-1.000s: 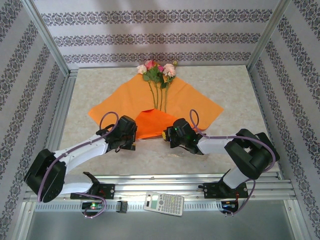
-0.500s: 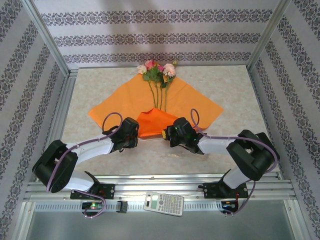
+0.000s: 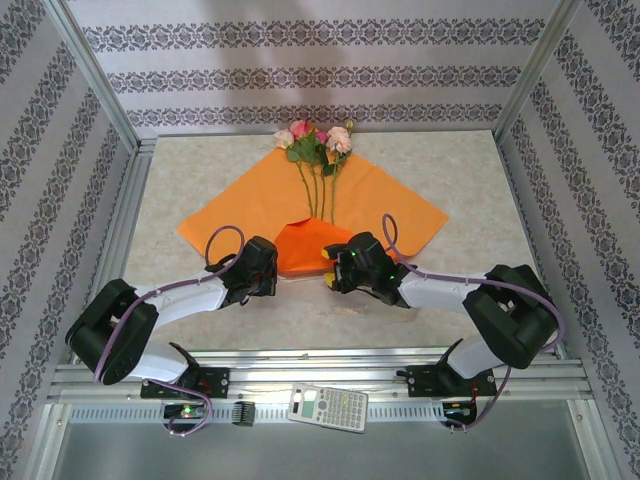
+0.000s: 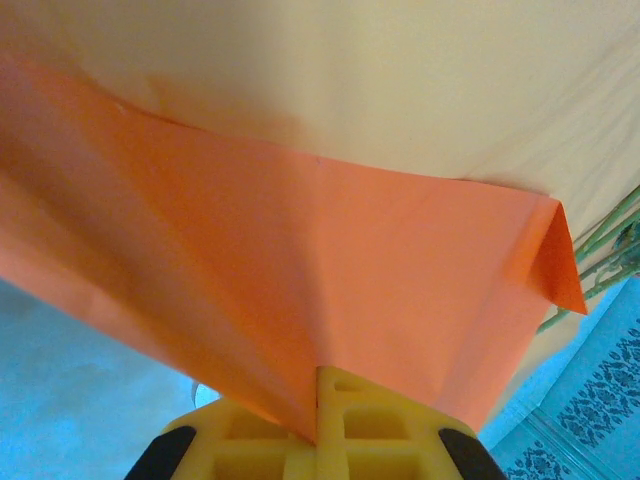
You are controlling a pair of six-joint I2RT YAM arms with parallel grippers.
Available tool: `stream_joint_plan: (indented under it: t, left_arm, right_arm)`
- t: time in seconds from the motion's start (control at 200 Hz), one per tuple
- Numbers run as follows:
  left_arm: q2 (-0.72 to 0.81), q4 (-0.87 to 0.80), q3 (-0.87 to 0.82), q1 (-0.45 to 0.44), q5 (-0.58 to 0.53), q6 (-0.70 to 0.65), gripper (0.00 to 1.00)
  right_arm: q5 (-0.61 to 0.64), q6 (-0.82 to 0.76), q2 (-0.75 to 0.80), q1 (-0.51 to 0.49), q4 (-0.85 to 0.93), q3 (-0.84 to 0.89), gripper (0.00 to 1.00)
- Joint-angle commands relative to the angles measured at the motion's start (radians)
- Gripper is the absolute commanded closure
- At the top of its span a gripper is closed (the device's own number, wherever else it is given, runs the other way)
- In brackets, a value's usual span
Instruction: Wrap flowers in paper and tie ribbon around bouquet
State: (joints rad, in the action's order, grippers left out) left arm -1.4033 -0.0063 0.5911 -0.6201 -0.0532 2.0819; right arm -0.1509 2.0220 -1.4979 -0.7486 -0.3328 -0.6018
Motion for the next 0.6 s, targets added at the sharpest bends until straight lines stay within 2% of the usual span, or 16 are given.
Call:
stream_joint_plan:
  t: [0.0,0.21,0.46,0.505,0.594]
  left_arm:
    - [0.015,0.040,0.005,-0.007,0.011,0.015,1.00]
    - [0.015,0.053,-0.002,-0.006,0.029,0.007,1.00]
    - [0.004,0.063,0.009,-0.006,0.046,-0.015,1.00]
    - [0.009,0.051,0.011,-0.004,0.047,-0.021,1.00]
    - [0.019,0.007,0.022,0.002,0.058,-0.040,1.00]
  right_arm:
    - [-0.005,-0.019,-0.046,-0.043,-0.042,-0.039,0.40]
    - [0.005,-0.004,-0.171,-0.097,-0.133,-0.119,0.41]
    - [0.038,0.011,-0.251,-0.130,-0.179,-0.139,0.51]
    - [0.045,0.009,-0.264,-0.129,-0.182,-0.141,0.58]
    - [0.068,-0.003,-0.273,-0.127,-0.185,-0.133,0.79]
